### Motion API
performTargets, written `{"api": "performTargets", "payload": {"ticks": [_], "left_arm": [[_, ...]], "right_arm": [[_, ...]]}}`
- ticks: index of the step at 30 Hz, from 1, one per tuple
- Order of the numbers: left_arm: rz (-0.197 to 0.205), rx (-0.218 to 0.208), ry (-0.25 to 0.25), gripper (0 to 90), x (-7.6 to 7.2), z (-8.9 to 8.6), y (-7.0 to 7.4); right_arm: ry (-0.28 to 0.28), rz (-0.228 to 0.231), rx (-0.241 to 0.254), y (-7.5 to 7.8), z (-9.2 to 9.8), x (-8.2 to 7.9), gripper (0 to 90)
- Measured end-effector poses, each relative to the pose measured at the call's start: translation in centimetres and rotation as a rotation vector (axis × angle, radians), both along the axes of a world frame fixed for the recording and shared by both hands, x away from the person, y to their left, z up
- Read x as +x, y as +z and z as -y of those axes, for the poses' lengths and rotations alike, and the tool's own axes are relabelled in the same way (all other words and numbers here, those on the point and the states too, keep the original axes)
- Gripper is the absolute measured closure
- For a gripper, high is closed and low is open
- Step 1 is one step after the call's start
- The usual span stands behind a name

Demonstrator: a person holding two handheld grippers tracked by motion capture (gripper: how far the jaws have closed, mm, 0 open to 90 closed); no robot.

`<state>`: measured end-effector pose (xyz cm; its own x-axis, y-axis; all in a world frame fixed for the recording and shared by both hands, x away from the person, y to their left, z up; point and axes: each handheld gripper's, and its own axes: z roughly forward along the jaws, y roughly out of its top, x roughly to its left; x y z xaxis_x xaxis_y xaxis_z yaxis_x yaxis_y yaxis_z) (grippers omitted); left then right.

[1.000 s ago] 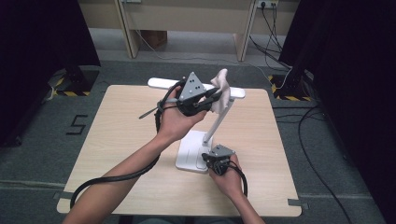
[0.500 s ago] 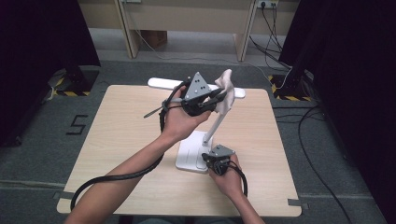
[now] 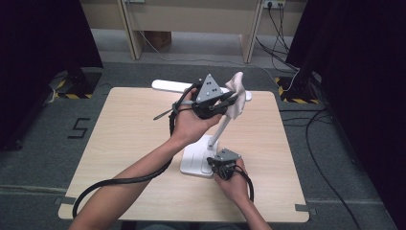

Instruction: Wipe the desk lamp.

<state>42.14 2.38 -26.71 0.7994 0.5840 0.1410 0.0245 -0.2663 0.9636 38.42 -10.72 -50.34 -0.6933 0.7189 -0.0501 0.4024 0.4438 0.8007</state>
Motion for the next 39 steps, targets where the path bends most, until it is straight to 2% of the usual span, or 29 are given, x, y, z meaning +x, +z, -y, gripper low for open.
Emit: {"api": "performTargets", "payload": {"ticks": [39], "left_arm": [[-0.013,0.04,-0.056,80.0,-0.1,3.1,-0.2]], "right_arm": [[0.002,0.001,0.002,0.0,0.0,0.0,90.0]]}}
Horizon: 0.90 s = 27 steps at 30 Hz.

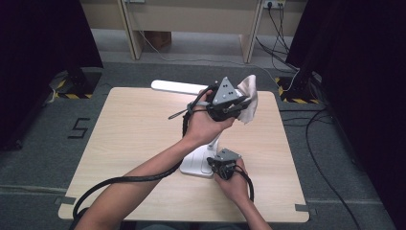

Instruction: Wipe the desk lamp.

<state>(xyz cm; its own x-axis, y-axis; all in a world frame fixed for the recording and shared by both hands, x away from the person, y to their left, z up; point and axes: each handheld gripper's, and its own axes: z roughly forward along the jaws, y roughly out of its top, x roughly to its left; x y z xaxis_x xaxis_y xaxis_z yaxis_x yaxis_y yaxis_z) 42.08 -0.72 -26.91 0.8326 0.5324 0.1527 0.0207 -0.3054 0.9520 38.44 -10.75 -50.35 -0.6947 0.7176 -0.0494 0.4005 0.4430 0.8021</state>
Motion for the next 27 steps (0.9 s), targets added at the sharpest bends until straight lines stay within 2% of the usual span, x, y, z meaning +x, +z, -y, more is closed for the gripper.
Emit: {"api": "performTargets", "payload": {"ticks": [16,27], "left_arm": [[-0.015,0.023,-0.016,80.1,-0.2,0.9,-0.7],[-0.018,0.039,-0.037,80.2,-1.0,1.0,-1.3]], "right_arm": [[0.002,0.001,0.0,0.0,0.0,0.0,90.0],[0.002,0.004,0.0,0.0,0.0,0.0,90.0]]}}
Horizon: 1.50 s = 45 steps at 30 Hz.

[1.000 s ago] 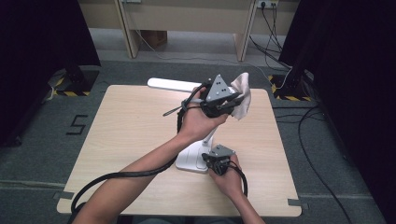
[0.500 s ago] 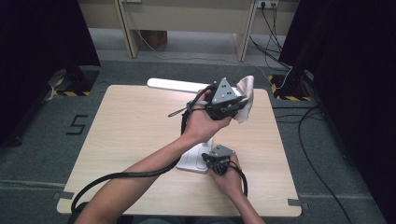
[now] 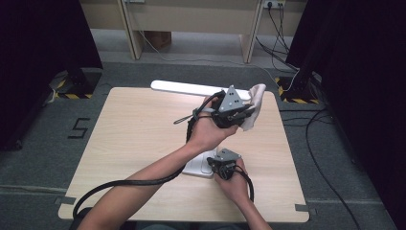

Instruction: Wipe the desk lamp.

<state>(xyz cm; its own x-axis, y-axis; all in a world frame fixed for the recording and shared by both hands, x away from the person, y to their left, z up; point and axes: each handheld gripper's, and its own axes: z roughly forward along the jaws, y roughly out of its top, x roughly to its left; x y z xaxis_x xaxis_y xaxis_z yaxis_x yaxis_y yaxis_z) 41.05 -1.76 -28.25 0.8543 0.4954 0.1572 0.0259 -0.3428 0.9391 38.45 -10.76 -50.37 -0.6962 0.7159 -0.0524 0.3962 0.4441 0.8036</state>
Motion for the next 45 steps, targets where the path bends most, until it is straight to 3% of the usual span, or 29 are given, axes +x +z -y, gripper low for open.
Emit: {"api": "performTargets", "payload": {"ticks": [11,18,33,45], "left_arm": [[0.024,-0.039,-0.016,80.3,-2.4,-2.6,0.5],[0.025,-0.065,0.016,80.3,-3.1,-6.0,0.8],[0.032,-0.08,0.091,80.3,-4.0,-12.1,0.5],[0.007,-0.095,0.154,80.3,-4.2,-15.4,-0.8]], "right_arm": [[-0.003,0.002,-0.004,0.0,0.0,0.0,90.0],[-0.004,-0.003,-0.004,0.0,0.0,-0.1,90.0],[-0.007,-0.003,-0.002,0.0,-0.1,-0.1,90.0],[-0.008,0.0,-0.001,0.0,-0.1,-0.1,90.0]]}}
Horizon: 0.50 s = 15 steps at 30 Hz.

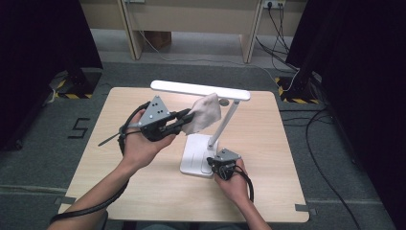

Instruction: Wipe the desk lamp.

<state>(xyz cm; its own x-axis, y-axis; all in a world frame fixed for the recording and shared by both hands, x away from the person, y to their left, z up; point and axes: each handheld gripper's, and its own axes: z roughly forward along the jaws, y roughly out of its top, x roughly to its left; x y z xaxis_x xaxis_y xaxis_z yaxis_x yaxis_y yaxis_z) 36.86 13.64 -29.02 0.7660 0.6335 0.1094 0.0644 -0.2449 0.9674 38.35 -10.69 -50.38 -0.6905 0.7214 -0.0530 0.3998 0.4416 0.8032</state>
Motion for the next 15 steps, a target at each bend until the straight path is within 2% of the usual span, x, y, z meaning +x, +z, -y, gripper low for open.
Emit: {"api": "performTargets", "payload": {"ticks": [8,15], "left_arm": [[-0.025,-0.011,0.054,80.3,0.0,-2.6,-1.3],[-0.067,-0.04,0.132,80.3,0.8,-5.3,-2.8]], "right_arm": [[0.001,0.001,-0.001,0.0,0.0,0.0,90.0],[-0.001,-0.001,-0.002,0.0,0.0,0.0,90.0]]}}
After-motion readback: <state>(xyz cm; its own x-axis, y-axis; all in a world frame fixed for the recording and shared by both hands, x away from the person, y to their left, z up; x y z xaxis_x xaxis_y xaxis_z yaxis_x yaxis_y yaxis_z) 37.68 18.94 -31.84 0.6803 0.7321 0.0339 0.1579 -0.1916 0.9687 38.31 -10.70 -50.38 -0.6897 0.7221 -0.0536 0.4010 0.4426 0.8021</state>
